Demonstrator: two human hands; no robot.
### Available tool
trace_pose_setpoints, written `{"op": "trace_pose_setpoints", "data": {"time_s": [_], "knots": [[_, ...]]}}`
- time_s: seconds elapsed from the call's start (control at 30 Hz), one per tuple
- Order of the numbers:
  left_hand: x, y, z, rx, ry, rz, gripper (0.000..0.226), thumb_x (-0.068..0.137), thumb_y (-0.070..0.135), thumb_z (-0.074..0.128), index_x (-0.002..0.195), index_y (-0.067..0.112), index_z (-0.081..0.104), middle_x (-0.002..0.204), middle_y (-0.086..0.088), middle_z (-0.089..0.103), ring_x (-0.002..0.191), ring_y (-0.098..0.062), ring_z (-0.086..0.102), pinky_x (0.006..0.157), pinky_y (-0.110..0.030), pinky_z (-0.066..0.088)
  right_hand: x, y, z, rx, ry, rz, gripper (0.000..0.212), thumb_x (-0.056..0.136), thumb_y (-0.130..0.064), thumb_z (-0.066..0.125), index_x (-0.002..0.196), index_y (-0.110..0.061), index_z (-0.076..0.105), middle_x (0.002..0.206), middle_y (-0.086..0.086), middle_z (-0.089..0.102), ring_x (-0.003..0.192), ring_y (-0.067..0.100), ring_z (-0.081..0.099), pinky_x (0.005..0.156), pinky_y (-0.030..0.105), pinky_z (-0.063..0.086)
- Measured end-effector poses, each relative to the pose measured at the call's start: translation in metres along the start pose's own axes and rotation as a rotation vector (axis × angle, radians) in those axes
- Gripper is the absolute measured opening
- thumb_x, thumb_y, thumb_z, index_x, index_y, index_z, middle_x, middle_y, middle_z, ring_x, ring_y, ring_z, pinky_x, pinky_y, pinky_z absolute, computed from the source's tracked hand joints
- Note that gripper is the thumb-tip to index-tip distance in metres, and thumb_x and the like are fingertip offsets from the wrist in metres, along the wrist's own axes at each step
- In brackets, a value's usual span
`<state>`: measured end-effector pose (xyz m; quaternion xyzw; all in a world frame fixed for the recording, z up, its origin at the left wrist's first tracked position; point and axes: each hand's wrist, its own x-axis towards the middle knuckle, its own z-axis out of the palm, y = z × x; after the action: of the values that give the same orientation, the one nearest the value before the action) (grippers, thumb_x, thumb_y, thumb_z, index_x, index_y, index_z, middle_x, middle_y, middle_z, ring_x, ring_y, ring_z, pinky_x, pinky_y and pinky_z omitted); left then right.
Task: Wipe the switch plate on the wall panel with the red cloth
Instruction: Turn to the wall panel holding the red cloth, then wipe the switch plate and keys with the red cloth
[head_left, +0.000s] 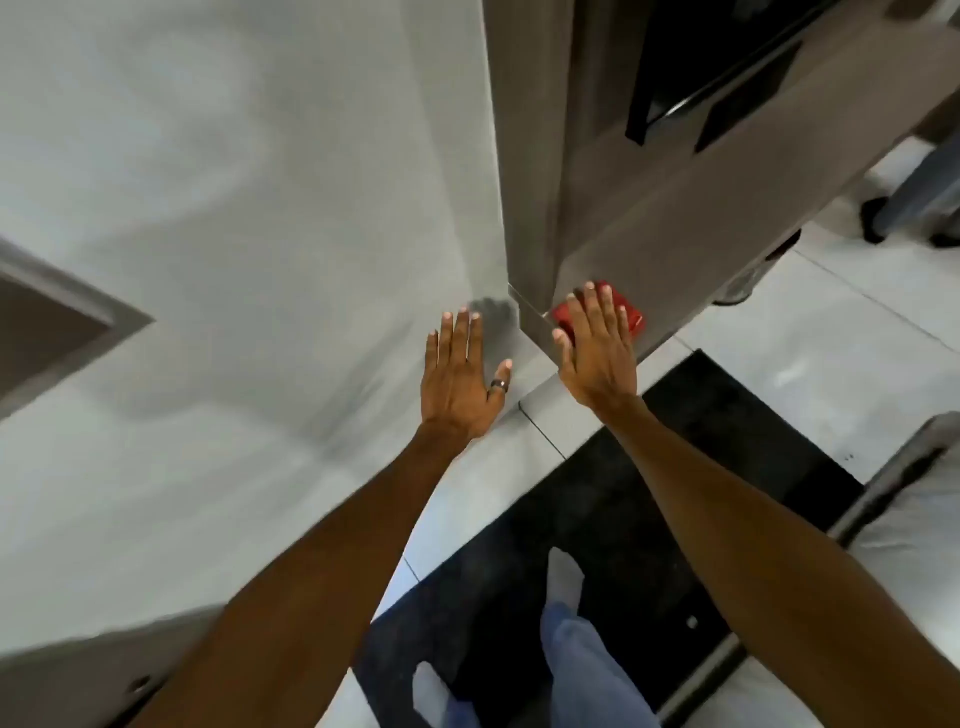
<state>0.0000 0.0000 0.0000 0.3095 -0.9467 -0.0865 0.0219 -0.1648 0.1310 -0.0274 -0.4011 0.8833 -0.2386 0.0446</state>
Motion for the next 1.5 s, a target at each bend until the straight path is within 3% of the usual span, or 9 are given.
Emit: {"op": "trace_pose_setpoints", "data": {"time_s": [0.27, 0.37, 0.6, 0.7, 0.8, 0.9, 1.13, 1.33, 1.5], "knots": [[0.061, 0.027, 0.063, -0.002, 0.007, 0.081, 0.076, 0.102, 0.061, 0.032, 0.159, 0.011, 0.027, 0.166, -0.012, 0.025, 0.156, -0.032, 0.017, 0.128, -0.048, 0.018, 0.06, 0.056, 0.047, -0.176, -0.149, 0.078, 0.079, 0.104, -0.069, 0.019, 0.164, -0.019, 0.023, 0.175, 0.01, 0.012, 0.163, 0.036, 0.006, 0.134, 0.057, 0.004], [0.059, 0.022, 0.075, 0.017, -0.014, 0.094, 0.074, 0.104, 0.059, 0.032, 0.16, 0.01, 0.025, 0.167, -0.012, 0.022, 0.156, -0.033, 0.014, 0.128, -0.046, 0.014, 0.063, 0.058, 0.055, -0.206, -0.196, 0.089, 0.09, 0.096, -0.077, 0.048, 0.162, -0.021, 0.024, 0.175, 0.011, 0.013, 0.162, 0.041, 0.006, 0.131, 0.059, 0.003], [-0.013, 0.003, 0.053, -0.079, -0.041, 0.058, 0.07, 0.106, 0.051, 0.037, 0.16, 0.008, 0.023, 0.168, -0.013, 0.019, 0.157, -0.032, 0.009, 0.129, -0.047, 0.014, 0.021, 0.024, 0.046, -0.102, -0.214, 0.197, 0.084, 0.093, -0.021, 0.075, 0.162, -0.02, 0.027, 0.174, 0.01, 0.014, 0.162, 0.04, 0.003, 0.133, 0.06, 0.004], [-0.052, -0.018, 0.029, -0.112, 0.023, 0.041, 0.072, 0.104, 0.052, 0.036, 0.159, 0.007, 0.026, 0.168, -0.012, 0.019, 0.157, -0.031, 0.009, 0.129, -0.046, 0.015, -0.004, -0.005, 0.036, 0.155, -0.206, 0.336, 0.068, 0.094, 0.001, 0.062, 0.156, -0.015, 0.04, 0.166, 0.013, 0.034, 0.155, 0.04, 0.027, 0.132, 0.057, 0.019], [-0.083, -0.049, -0.004, -0.094, 0.107, 0.043, 0.074, 0.104, 0.055, 0.031, 0.162, 0.01, 0.017, 0.17, -0.009, 0.008, 0.158, -0.027, -0.003, 0.13, -0.038, 0.001, -0.037, -0.064, 0.024, 0.885, -0.11, 0.738, 0.052, 0.097, 0.005, 0.056, 0.147, -0.01, 0.052, 0.123, 0.007, 0.064, 0.114, 0.028, 0.061, 0.098, 0.046, 0.053], [-0.11, -0.088, -0.052, -0.092, 0.239, 0.046, 0.072, 0.106, 0.051, 0.032, 0.162, 0.01, 0.014, 0.171, -0.009, 0.006, 0.158, -0.025, -0.007, 0.129, -0.037, -0.003, -0.066, -0.151, 0.023, 1.45, -0.16, 0.955, 0.056, 0.097, 0.008, 0.057, 0.15, -0.006, 0.049, 0.138, 0.017, 0.063, 0.121, 0.037, 0.062, 0.1, 0.05, 0.052], [-0.195, -0.194, -0.199, 0.029, 0.67, 0.039, 0.07, 0.106, 0.043, 0.039, 0.161, 0.005, 0.017, 0.169, -0.014, 0.012, 0.158, -0.032, 0.001, 0.129, -0.049, 0.008, -0.101, -0.383, -0.032, 1.711, -0.118, 0.352, 0.049, 0.098, 0.005, 0.06, 0.138, -0.023, 0.061, 0.13, 0.005, 0.07, 0.119, 0.027, 0.068, 0.109, 0.053, 0.054], [-0.275, -0.281, -0.304, 0.172, 1.08, -0.06, 0.069, 0.104, 0.04, 0.041, 0.159, 0.003, 0.021, 0.169, -0.013, 0.013, 0.157, -0.035, 0.005, 0.128, -0.05, 0.008, -0.126, -0.541, -0.073, 1.227, 0.33, -0.531, 0.07, 0.096, 0.001, 0.05, 0.161, -0.022, 0.037, 0.171, -0.006, 0.028, 0.16, 0.01, 0.022, 0.129, 0.02, 0.025], [-0.322, -0.35, -0.337, 0.231, 1.157, -0.237, 0.069, 0.103, 0.035, 0.043, 0.159, 0.001, 0.02, 0.168, -0.016, 0.011, 0.157, -0.034, 0.0, 0.128, -0.053, 0.007, -0.135, -0.62, -0.045, 0.71, 0.431, -0.792, 0.081, 0.085, 0.004, 0.055, 0.161, -0.007, 0.032, 0.173, 0.01, 0.018, 0.163, 0.032, 0.004, 0.134, 0.058, 0.011]]}}
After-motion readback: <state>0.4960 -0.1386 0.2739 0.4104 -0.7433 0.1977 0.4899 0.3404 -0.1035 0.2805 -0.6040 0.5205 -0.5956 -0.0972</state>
